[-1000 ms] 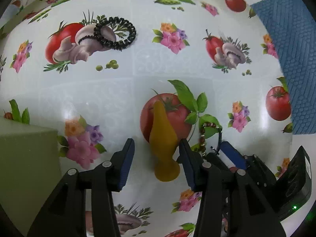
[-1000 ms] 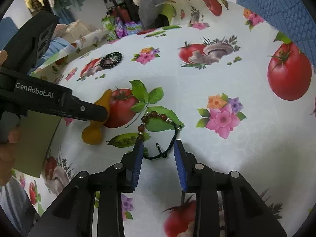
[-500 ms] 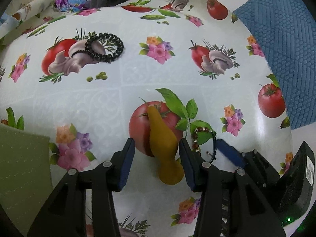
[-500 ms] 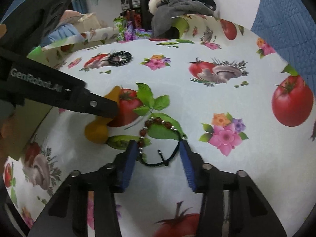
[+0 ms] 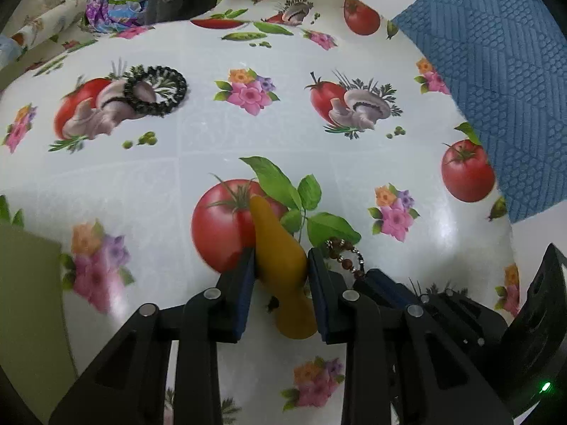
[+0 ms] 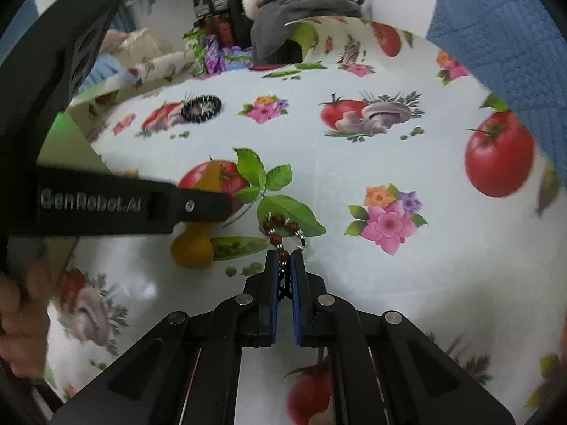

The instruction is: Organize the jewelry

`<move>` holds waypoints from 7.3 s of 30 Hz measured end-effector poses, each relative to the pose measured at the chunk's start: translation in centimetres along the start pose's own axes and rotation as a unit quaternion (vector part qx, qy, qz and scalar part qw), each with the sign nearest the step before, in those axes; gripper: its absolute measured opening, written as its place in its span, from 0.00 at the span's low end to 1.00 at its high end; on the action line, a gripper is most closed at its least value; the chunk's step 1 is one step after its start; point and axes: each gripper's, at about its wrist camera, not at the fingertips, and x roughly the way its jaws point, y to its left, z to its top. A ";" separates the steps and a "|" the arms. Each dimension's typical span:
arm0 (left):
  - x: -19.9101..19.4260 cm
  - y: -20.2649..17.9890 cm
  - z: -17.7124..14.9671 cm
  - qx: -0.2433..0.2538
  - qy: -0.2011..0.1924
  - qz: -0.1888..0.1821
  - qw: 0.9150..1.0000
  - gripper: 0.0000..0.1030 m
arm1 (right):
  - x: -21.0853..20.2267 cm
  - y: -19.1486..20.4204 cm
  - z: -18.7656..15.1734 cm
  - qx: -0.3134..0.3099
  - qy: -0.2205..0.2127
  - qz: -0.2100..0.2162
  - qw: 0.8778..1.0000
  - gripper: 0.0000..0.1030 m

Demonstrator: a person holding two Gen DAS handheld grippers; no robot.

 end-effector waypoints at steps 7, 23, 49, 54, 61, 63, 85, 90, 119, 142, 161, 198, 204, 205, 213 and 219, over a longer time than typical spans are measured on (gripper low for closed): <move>-5.3 1.0 -1.7 -0.022 -0.017 -0.021 0.999 0.30 | -3.4 1.1 0.0 0.023 -0.007 0.004 1.000 0.04; -22.0 2.3 -1.2 0.026 -0.097 0.007 0.995 0.30 | -15.7 7.2 7.4 0.011 -0.091 -0.001 0.996 0.04; -25.7 16.9 -4.1 -0.038 -0.108 0.051 0.992 0.30 | -10.3 23.8 9.0 -0.047 -0.028 0.087 0.995 0.04; -23.6 18.5 -5.1 -0.041 -0.086 0.050 0.994 0.30 | -8.0 24.5 7.2 -0.043 0.001 0.084 0.996 0.05; -23.2 19.7 -5.9 -0.051 -0.083 0.037 0.995 0.30 | -6.7 24.6 5.8 -0.030 0.026 0.088 0.995 0.07; -23.3 19.5 -5.9 -0.051 -0.087 0.035 0.994 0.30 | -7.0 24.6 6.0 -0.027 0.022 0.103 0.994 0.16; -24.7 18.8 -10.8 -0.087 -0.121 0.027 0.989 0.58 | -4.5 21.7 3.9 -0.022 0.039 0.070 0.997 0.14; -24.7 18.5 -11.9 -0.098 -0.125 0.026 0.987 0.58 | -3.8 21.2 5.1 -0.029 0.034 0.072 0.996 0.11; -23.7 18.5 -11.6 -0.149 -0.145 0.040 0.977 0.58 | 9.5 9.6 14.0 -0.023 0.001 0.025 0.999 0.57; -26.0 15.8 -11.2 -0.114 -0.147 0.062 0.981 0.58 | 4.8 10.0 12.0 -0.017 0.012 0.006 1.000 0.15; -35.7 12.8 -9.7 -0.062 -0.210 0.069 0.973 0.58 | -14.6 14.3 17.8 0.002 -0.095 0.030 0.995 0.15; -37.9 17.6 -13.8 -0.124 -0.225 0.140 0.956 0.77 | -6.4 25.4 8.4 -0.074 0.035 0.084 0.993 0.53; -40.1 16.3 -12.9 -0.107 -0.253 0.148 0.950 0.78 | -13.6 25.1 11.0 -0.079 -0.034 0.088 0.992 0.65; -40.4 16.0 -12.8 -0.104 -0.256 0.150 0.949 0.78 | -15.1 25.1 11.4 -0.081 -0.048 0.087 0.992 0.65; -43.7 13.5 -13.2 -0.088 -0.290 0.151 0.941 0.78 | -25.6 25.4 12.6 -0.083 -0.140 0.095 0.982 0.84; -44.3 11.5 -14.2 -0.071 -0.303 0.160 0.937 0.78 | -30.3 25.0 10.4 -0.064 -0.187 0.094 0.976 1.00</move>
